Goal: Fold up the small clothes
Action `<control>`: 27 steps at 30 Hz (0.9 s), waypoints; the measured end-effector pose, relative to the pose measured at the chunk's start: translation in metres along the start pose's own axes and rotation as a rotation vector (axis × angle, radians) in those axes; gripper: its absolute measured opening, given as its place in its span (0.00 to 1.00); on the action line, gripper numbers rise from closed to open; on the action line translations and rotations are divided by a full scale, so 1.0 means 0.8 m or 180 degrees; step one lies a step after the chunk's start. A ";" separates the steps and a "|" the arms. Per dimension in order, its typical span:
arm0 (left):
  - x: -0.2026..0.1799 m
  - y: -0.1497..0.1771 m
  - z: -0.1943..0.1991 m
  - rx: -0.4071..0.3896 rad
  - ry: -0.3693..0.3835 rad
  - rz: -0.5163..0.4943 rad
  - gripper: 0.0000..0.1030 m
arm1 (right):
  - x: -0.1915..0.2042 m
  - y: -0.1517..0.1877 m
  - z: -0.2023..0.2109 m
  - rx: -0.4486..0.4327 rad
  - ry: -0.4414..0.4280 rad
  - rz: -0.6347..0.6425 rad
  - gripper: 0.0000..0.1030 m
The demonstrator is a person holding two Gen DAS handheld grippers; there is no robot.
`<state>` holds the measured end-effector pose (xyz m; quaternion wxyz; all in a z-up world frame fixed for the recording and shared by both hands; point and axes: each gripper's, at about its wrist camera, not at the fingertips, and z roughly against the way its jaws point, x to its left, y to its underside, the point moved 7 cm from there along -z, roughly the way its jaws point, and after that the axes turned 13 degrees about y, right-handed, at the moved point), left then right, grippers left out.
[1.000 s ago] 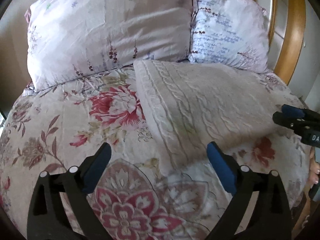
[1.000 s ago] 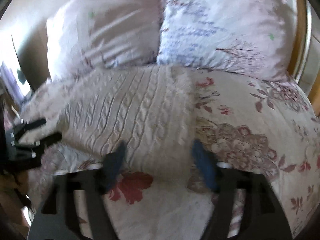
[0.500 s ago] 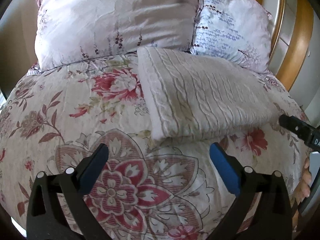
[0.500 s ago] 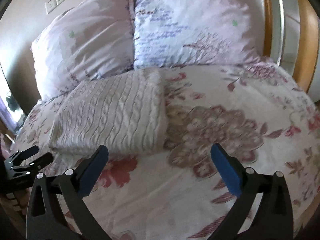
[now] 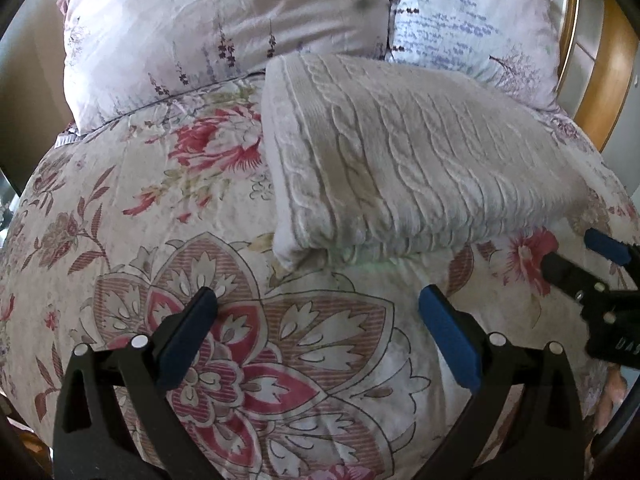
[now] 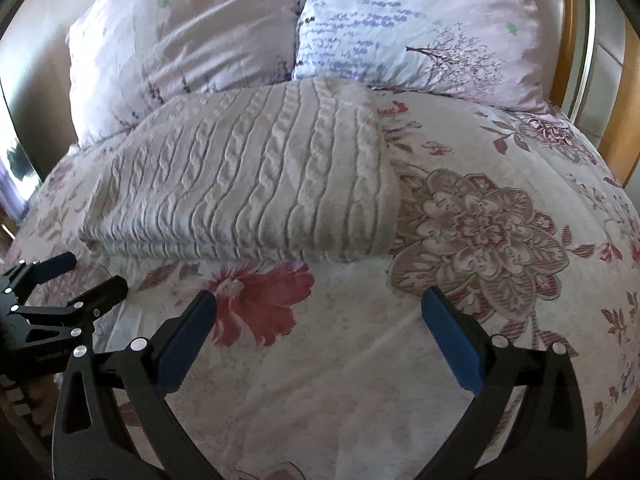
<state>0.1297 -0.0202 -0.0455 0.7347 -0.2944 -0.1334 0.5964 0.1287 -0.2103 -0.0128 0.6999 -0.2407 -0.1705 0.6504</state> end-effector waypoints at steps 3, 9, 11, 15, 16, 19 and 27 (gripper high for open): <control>0.002 -0.001 0.000 -0.0006 0.0003 0.0016 0.98 | 0.004 0.001 -0.002 0.0005 0.0049 0.0066 0.99; 0.002 0.000 -0.001 -0.0015 0.0003 0.0011 0.98 | 0.007 0.002 -0.005 0.0038 0.0134 0.0138 0.99; 0.002 -0.001 -0.001 -0.0014 0.0009 0.0005 0.98 | 0.008 0.002 -0.005 0.0039 0.0155 0.0162 0.99; 0.002 -0.001 -0.001 -0.0014 0.0012 0.0003 0.98 | 0.008 0.003 -0.005 0.0037 0.0158 0.0165 0.99; 0.002 -0.001 0.000 -0.0013 0.0010 0.0004 0.98 | 0.008 0.003 -0.005 0.0037 0.0158 0.0165 0.99; 0.002 -0.001 0.000 -0.0014 0.0010 0.0005 0.98 | 0.008 0.003 -0.005 0.0036 0.0164 0.0158 0.99; 0.002 0.000 0.000 -0.0017 0.0008 0.0008 0.98 | 0.008 0.003 -0.005 0.0035 0.0156 0.0166 0.99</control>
